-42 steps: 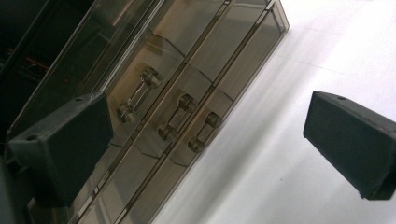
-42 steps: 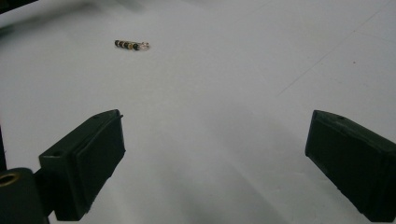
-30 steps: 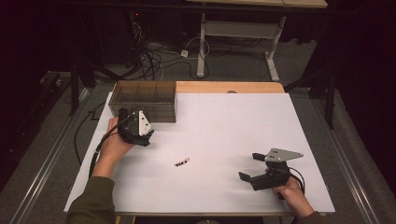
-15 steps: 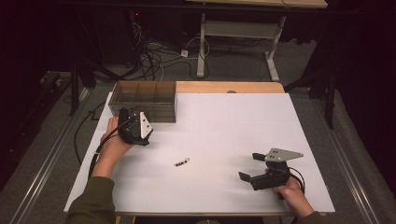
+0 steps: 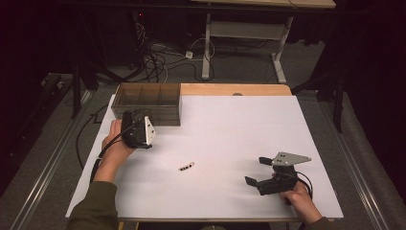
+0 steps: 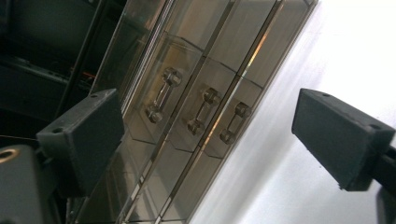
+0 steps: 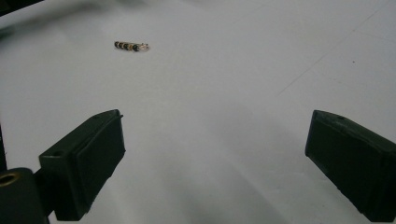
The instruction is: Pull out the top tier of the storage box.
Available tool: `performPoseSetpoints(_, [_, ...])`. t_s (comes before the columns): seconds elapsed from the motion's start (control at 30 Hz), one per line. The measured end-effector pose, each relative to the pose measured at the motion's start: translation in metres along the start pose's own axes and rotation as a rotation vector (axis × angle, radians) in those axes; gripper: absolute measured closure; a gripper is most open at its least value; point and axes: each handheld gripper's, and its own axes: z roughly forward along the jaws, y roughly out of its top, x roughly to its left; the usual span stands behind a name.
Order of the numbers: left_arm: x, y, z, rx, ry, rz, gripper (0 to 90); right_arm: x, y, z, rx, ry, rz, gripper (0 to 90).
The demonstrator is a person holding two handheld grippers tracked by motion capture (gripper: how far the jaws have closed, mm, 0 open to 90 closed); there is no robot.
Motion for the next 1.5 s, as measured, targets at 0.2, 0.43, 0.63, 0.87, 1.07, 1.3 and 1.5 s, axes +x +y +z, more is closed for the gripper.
performPoseSetpoints(0.2, [-0.001,0.000,-0.001,0.005,0.026,0.032,12.3,0.000,0.000,0.000,0.000,0.000,0.000,5.5])
performPoseSetpoints(0.43, [-0.003,0.000,-0.001,0.017,0.058,0.066,14.4,0.000,0.000,0.000,0.000,-0.001,0.000,5.5])
performPoseSetpoints(0.63, [-0.004,0.000,-0.003,0.012,0.103,0.097,19.1,0.000,0.000,0.000,0.000,0.000,0.000,5.5])
performPoseSetpoints(0.87, [-0.006,0.001,-0.002,0.004,0.127,0.116,22.8,0.000,0.000,0.000,0.000,0.001,0.000,5.5])
performPoseSetpoints(1.07, [-0.007,0.001,-0.002,0.004,0.129,0.143,28.3,0.000,0.000,0.000,0.001,0.000,0.000,5.5])
performPoseSetpoints(1.3, [-0.009,0.002,0.000,0.022,0.141,0.183,32.5,0.000,0.000,0.000,0.001,0.001,-0.001,5.5])
performPoseSetpoints(1.5, [-0.012,0.003,0.001,0.037,0.162,0.222,33.5,0.000,0.000,0.000,0.002,0.001,-0.001,5.6])
